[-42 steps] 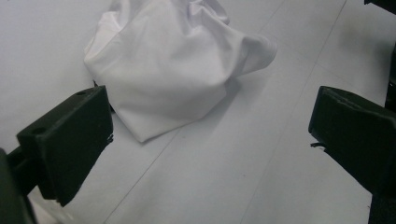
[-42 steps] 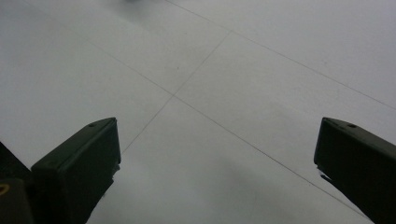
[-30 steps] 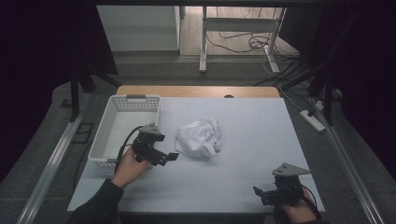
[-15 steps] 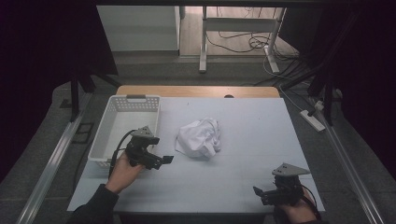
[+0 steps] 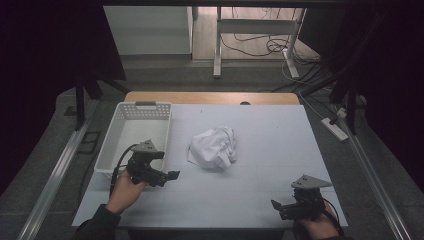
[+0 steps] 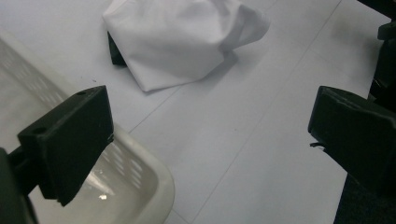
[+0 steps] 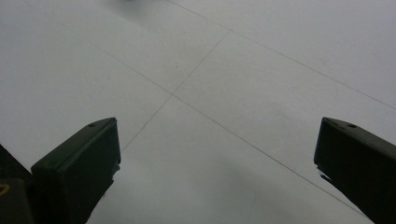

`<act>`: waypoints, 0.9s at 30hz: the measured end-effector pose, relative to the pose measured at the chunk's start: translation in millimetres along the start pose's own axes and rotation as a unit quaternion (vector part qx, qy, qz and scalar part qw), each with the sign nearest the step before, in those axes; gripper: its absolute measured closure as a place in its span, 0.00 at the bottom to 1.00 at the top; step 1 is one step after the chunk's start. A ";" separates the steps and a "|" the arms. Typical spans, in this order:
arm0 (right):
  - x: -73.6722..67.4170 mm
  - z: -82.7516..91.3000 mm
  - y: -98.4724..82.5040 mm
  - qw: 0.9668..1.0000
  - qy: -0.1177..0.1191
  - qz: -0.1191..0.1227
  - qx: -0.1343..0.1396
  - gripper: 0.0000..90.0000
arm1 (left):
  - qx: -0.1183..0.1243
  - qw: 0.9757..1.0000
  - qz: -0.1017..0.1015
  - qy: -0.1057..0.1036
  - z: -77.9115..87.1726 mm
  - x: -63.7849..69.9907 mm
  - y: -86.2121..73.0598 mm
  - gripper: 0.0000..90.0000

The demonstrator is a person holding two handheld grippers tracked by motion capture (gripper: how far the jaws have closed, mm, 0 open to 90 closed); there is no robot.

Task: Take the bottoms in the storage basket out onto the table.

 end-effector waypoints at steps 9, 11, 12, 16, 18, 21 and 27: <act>-0.1 -0.1 0.0 1.000 0.000 0.000 0.000 0.01 | 0.003 1.000 0.009 0.001 6.1 -0.3 -9.6 0.01; 0.0 -0.2 0.0 1.000 0.000 0.001 0.000 0.01 | 0.003 1.000 0.010 0.002 7.0 0.0 -12.0 0.01; -0.1 -0.2 0.0 1.000 0.000 0.001 0.000 0.01 | 0.004 1.000 0.010 0.003 7.4 0.1 -12.9 0.01; -0.1 -0.2 0.0 1.000 0.000 0.001 0.000 0.01 | 0.007 1.000 0.013 0.005 11.1 0.1 -16.4 0.01; -0.1 -0.2 0.0 1.000 0.000 0.001 0.000 0.01 | 0.009 1.000 0.015 0.007 13.3 -0.3 -18.2 0.01; -0.1 -0.2 0.0 1.000 0.000 0.001 0.000 0.01 | 0.011 1.000 0.018 0.011 16.7 -1.2 -21.7 0.01; -0.2 -0.3 0.0 1.000 0.000 0.001 0.000 0.01 | 0.017 0.999 0.027 0.011 24.5 -1.5 -28.6 0.01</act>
Point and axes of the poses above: each handheld gripper's, and its own axes: z roughly backward along the jaws, y roughly out of its top, x roughly to its right, the point moved 10 cm from there along -z, roughly forward along the jaws, and after that the axes turned 6 degrees about z, right-handed, at the moved point
